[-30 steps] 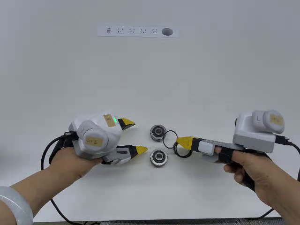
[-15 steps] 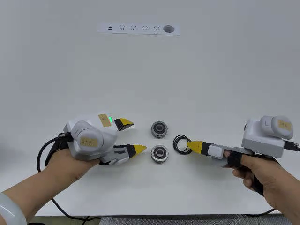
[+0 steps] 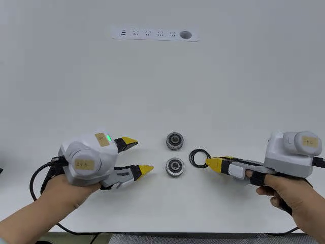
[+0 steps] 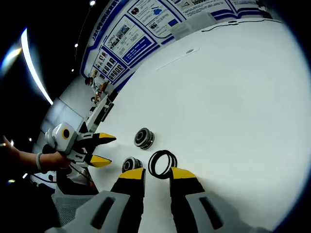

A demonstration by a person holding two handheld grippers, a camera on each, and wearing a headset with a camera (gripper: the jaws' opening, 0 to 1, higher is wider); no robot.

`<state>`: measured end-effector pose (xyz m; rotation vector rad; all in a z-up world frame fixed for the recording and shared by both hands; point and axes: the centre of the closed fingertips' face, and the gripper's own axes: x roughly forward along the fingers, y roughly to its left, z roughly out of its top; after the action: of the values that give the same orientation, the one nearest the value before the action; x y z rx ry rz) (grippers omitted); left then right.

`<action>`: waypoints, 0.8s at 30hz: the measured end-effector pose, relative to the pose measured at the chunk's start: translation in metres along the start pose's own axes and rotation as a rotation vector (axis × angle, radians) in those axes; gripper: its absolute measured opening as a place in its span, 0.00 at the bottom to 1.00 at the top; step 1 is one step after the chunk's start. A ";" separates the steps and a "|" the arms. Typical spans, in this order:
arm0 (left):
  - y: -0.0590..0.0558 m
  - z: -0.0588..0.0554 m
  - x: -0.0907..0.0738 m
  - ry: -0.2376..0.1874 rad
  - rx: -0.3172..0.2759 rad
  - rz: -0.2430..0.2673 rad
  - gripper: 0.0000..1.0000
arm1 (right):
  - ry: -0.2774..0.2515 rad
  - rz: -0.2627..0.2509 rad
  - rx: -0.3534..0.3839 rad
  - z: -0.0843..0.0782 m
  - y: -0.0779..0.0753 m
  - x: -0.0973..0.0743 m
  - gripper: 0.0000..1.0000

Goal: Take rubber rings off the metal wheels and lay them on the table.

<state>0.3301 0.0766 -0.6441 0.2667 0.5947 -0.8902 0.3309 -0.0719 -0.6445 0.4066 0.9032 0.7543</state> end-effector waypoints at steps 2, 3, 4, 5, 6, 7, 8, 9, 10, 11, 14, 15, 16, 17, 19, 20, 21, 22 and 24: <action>-0.001 0.000 -0.004 -0.007 -0.007 0.004 0.43 | -0.007 0.002 -0.033 0.001 -0.001 0.000 0.26; -0.002 0.000 -0.006 -0.010 -0.009 0.004 0.43 | -0.014 0.003 -0.053 0.002 0.001 -0.001 0.29; -0.004 0.001 -0.008 -0.017 -0.010 0.002 0.43 | -0.019 0.005 -0.088 0.003 0.004 -0.003 0.31; -0.005 0.001 -0.010 -0.020 -0.013 -0.001 0.43 | -0.019 0.002 -0.113 0.003 0.006 -0.005 0.33; -0.008 0.001 -0.012 -0.025 -0.016 -0.006 0.44 | -0.012 -0.002 -0.130 0.002 0.008 -0.007 0.36; -0.009 0.001 -0.014 -0.028 -0.015 -0.007 0.44 | -0.015 -0.003 -0.160 0.002 0.011 -0.008 0.39; -0.011 0.001 -0.015 -0.031 -0.017 -0.009 0.45 | -0.019 -0.004 -0.189 0.002 0.013 -0.009 0.41; -0.012 0.001 -0.018 -0.036 -0.024 -0.011 0.46 | -0.008 -0.008 -0.200 -0.001 0.009 -0.011 0.45; -0.013 0.001 -0.019 -0.037 -0.028 -0.010 0.47 | -0.001 -0.014 -0.216 -0.002 0.009 -0.012 0.48; -0.014 0.000 -0.022 -0.037 -0.035 -0.006 0.48 | 0.007 -0.020 -0.257 -0.004 0.011 -0.014 0.51; -0.017 -0.004 -0.027 -0.036 -0.053 0.005 0.51 | 0.031 -0.034 -0.338 -0.011 0.011 -0.019 0.60; -0.018 -0.005 -0.029 -0.037 -0.054 0.006 0.51 | 0.033 -0.034 -0.347 -0.013 0.012 -0.021 0.61; -0.020 -0.006 -0.032 -0.037 -0.055 0.009 0.51 | 0.037 -0.033 -0.377 -0.016 0.014 -0.023 0.61; -0.021 -0.007 -0.034 -0.038 -0.055 0.010 0.51 | 0.034 -0.036 -0.402 -0.016 0.015 -0.026 0.62; -0.023 -0.008 -0.038 -0.040 -0.054 0.015 0.51 | 0.038 -0.041 -0.433 -0.020 0.017 -0.029 0.64; -0.024 -0.009 -0.040 -0.043 -0.056 0.018 0.51 | 0.037 -0.044 -0.451 -0.021 0.018 -0.031 0.64; -0.024 -0.009 -0.043 -0.050 -0.063 0.023 0.52 | 0.033 -0.052 -0.482 -0.022 0.018 -0.033 0.66; -0.024 -0.009 -0.045 -0.054 -0.066 0.026 0.53 | 0.030 -0.057 -0.492 -0.023 0.019 -0.034 0.67; -0.024 -0.012 -0.048 -0.057 -0.078 0.034 0.54 | 0.027 -0.068 -0.507 -0.026 0.019 -0.036 0.70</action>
<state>0.2834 0.0984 -0.6252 0.1794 0.5692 -0.8373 0.2872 -0.0857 -0.6280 -0.0815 0.7141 0.8948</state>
